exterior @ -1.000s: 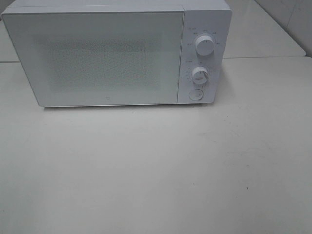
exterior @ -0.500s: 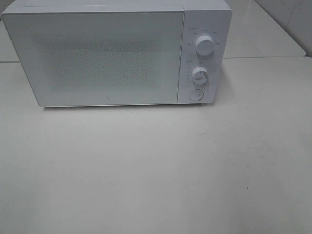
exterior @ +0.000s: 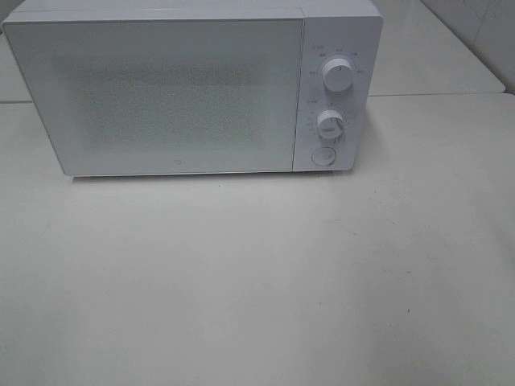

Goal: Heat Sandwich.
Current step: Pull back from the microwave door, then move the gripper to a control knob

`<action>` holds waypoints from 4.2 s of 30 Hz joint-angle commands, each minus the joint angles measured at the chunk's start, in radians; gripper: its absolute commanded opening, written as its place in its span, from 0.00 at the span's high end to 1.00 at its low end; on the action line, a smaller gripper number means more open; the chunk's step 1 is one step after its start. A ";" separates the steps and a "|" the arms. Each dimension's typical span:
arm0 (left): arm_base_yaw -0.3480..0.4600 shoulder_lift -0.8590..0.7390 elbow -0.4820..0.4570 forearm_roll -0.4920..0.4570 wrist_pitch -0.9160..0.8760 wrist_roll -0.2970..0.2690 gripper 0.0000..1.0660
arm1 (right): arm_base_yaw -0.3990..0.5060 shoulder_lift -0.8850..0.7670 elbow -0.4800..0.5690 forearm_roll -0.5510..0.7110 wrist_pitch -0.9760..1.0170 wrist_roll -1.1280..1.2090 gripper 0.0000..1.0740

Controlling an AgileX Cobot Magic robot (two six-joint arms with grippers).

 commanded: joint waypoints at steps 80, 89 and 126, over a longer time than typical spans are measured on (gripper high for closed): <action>-0.006 -0.023 -0.001 -0.006 -0.011 -0.002 0.08 | 0.721 1.194 -0.169 0.931 -1.372 -0.479 0.29; -0.006 -0.023 -0.001 -0.006 -0.011 -0.002 0.08 | 0.676 1.243 -0.211 0.922 -1.360 -0.371 0.29; -0.006 -0.023 -0.001 -0.006 -0.011 -0.002 0.08 | 0.608 1.350 -0.333 0.879 -1.367 -0.368 0.90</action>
